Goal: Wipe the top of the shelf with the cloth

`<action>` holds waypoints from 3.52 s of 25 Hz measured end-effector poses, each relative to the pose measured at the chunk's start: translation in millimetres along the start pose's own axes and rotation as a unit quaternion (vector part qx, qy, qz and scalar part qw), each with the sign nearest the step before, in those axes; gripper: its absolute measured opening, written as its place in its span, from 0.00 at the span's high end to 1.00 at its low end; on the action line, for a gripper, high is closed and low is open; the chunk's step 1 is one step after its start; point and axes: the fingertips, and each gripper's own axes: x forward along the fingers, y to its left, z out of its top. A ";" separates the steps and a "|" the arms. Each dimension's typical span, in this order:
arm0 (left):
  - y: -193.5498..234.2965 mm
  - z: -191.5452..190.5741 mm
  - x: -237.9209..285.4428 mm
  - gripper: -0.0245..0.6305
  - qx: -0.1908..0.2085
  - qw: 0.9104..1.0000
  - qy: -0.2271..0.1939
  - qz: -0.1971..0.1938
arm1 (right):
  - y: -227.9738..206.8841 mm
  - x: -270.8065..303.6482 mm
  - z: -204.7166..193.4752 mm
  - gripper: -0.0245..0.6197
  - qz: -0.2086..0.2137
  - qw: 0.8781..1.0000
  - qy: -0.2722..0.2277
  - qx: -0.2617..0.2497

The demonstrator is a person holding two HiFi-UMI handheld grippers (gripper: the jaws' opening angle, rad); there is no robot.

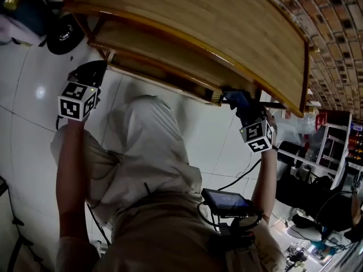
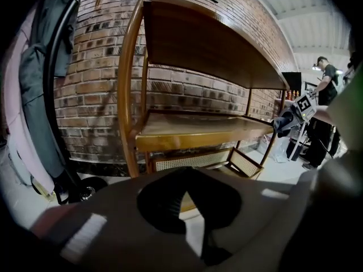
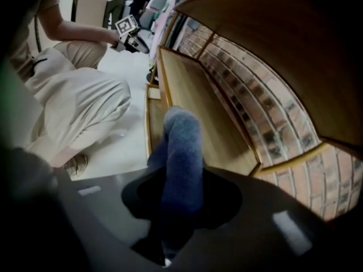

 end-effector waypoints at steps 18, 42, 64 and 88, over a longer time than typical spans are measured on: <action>26.6 -22.6 -8.5 0.96 -0.044 0.998 0.037 0.037 | 144.3 63.1 166.6 0.83 0.224 0.952 -0.183 0.097; 29.9 -50.7 -48.4 0.96 -0.070 0.993 0.084 0.045 | 232.7 324.3 400.1 0.81 0.208 0.970 -0.122 -0.035; 22.0 -50.6 -39.8 0.95 -0.092 0.992 0.087 0.026 | 234.2 325.0 387.6 0.81 0.216 0.966 -0.138 -0.035; 1.7 -42.0 -25.1 0.95 -0.074 0.993 0.088 0.002 | 184.8 279.1 165.7 0.80 0.175 0.980 -0.084 -0.039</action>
